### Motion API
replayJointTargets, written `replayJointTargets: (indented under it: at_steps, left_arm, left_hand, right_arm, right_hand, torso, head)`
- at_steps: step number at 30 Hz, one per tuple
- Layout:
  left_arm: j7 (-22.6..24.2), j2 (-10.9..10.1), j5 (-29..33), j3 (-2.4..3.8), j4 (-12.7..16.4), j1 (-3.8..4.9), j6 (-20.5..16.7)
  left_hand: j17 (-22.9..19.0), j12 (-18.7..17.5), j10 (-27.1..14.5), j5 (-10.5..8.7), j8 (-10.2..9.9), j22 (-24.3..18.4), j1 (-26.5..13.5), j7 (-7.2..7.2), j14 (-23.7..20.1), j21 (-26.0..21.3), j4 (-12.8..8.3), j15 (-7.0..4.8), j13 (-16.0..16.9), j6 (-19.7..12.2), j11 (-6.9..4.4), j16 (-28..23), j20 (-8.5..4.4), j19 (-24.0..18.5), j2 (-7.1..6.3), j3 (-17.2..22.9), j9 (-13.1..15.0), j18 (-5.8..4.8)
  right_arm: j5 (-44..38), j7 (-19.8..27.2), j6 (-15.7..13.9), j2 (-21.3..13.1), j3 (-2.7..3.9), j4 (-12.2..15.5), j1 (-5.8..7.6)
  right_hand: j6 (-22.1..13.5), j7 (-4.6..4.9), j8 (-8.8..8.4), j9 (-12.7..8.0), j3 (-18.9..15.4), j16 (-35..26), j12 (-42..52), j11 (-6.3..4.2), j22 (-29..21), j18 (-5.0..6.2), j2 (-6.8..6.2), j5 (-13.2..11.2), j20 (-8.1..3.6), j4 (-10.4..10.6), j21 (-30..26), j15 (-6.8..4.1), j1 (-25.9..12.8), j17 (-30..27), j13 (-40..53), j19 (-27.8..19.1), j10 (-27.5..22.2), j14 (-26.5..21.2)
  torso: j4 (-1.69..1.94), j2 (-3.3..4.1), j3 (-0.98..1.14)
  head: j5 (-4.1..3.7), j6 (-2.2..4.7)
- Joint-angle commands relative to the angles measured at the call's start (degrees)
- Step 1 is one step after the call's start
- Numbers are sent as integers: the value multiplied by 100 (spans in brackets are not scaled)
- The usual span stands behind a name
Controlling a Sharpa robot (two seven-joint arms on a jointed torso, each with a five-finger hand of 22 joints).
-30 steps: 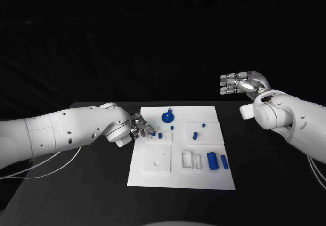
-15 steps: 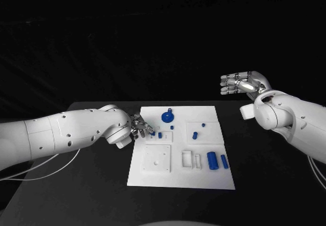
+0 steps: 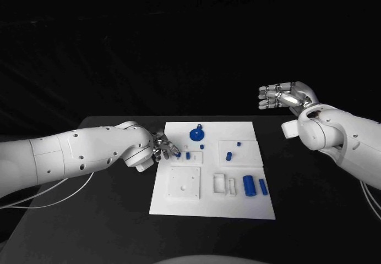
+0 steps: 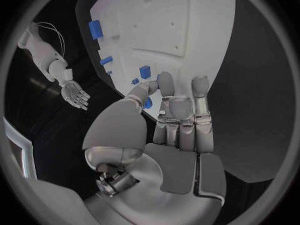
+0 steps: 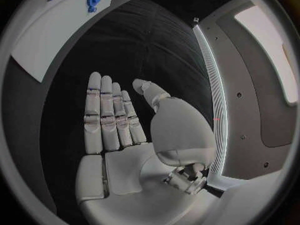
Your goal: Assemble the parts on the task board
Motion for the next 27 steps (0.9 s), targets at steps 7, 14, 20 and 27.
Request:
replayJointTargets:
  at_steps: [7, 14, 20, 27]
  left_arm:
    - [-46, -2, -66, 2, 5, -5, 53]
    - [-64, 10, -83, 1, -19, -8, 105]
    - [-84, 16, -88, 1, -39, -9, 155]
    - [-88, 19, -92, 1, -39, -10, 199]
  left_hand:
    - [-4, 35, 282, 22, 25, 108, 48, -332, -13, 19, -489, -34, -5, 604, -67, 25, 7, -42, 35, 488, 3, 35]
    - [-10, 40, 282, 24, 24, 106, 39, -330, -17, 38, -499, -33, -8, 604, -66, 35, 7, -55, 37, 493, -2, 34]
    - [-10, 40, 282, 24, 24, 106, 39, -330, -17, 38, -499, -33, -8, 604, -66, 35, 7, -55, 37, 493, -2, 34]
    - [-15, 39, 282, 23, 25, 104, 38, -331, -18, 46, -504, -32, -10, 606, -66, 37, 7, -62, 39, 493, -4, 32]
  right_arm:
    - [5, 51, 99, 9, 2, 8, -4]
    - [5, 49, 105, 26, 2, 4, -4]
    - [5, 48, 105, 24, 2, -1, -4]
    - [4, 45, 106, 13, 2, 2, -4]
  right_hand:
    - [-26, 14, 13, 0, 19, -24, -32, 16, -6, 115, -5, 19, 6, -14, 33, 12, -43, -9, -8, -9, -35, -28]
    - [-26, 14, 13, 0, 19, -24, -32, 16, -6, 115, -5, 19, 6, -14, 33, 12, -43, -9, -8, -9, -35, -28]
    - [-25, 14, 12, 0, 23, -23, -31, 14, -8, 115, 2, 23, 5, -25, 42, 11, -39, -9, -7, -14, -30, -27]
    - [-25, 14, 13, 0, 29, -24, -32, 14, -7, 116, 4, 25, 4, -31, 44, 11, -33, -10, -7, -13, -30, -28]
  torso:
    - [-8, 2, 6]
    - [-10, 0, 4]
    - [-9, -3, 1]
    - [-8, 1, 0]
  head:
    - [30, -17]
    - [49, -36]
    - [58, -52]
    - [78, -7]
